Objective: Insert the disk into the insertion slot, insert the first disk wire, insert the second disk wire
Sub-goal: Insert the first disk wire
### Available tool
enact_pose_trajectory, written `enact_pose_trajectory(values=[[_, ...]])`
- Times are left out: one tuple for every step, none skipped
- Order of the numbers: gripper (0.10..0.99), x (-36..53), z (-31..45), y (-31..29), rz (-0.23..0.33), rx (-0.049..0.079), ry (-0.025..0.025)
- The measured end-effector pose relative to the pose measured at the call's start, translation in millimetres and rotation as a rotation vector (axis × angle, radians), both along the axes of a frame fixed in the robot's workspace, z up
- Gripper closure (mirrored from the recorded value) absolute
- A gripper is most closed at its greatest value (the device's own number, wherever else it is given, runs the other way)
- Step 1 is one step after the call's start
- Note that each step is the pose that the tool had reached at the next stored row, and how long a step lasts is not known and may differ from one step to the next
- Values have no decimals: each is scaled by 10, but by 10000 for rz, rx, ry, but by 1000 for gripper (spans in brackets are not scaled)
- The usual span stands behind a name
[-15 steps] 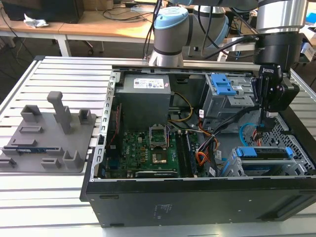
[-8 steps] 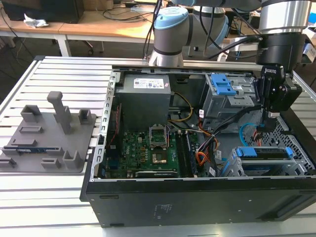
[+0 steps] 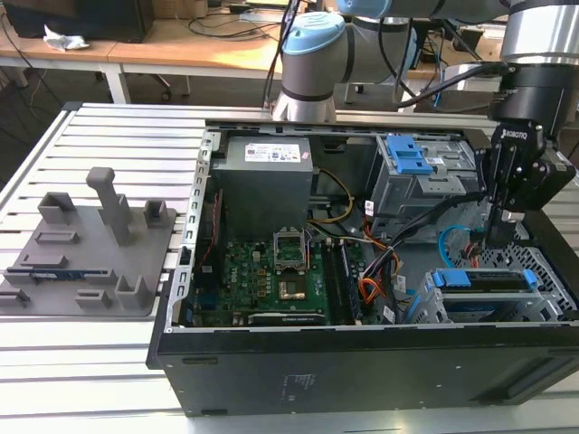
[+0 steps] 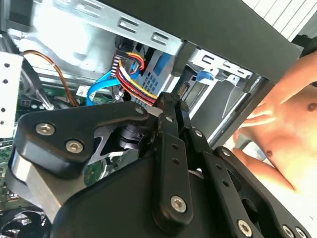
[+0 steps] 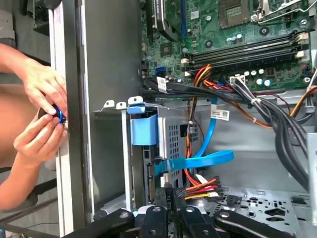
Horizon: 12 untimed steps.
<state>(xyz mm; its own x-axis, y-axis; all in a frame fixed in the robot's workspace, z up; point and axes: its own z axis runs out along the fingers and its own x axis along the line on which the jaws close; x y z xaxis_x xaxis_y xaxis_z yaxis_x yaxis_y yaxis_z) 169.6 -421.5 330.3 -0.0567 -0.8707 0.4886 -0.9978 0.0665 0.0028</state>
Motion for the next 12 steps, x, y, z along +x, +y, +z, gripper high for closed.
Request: enact_pose_trajectory(values=[[918, 0, 0, -29, -1, 86, 0], [918, 0, 6, -59, -1, 308, 0], [918, 0, 13, -81, -1, 552, -1], [918, 0, 25, -102, 0, 802, 0], [918, 2, 31, -115, 2, 959, 0], [918, 2, 38, -127, 1, 1094, 0], [918, 2, 55, -155, -1, 1354, -1], [918, 2, 63, -173, -1, 1535, 0], [918, 2, 69, -183, -2, 1633, 0], [918, 2, 105, -213, -1, 1796, 0], [918, 3, 129, -230, 0, 1858, 0], [918, 3, 148, -245, -1, 1919, 0]])
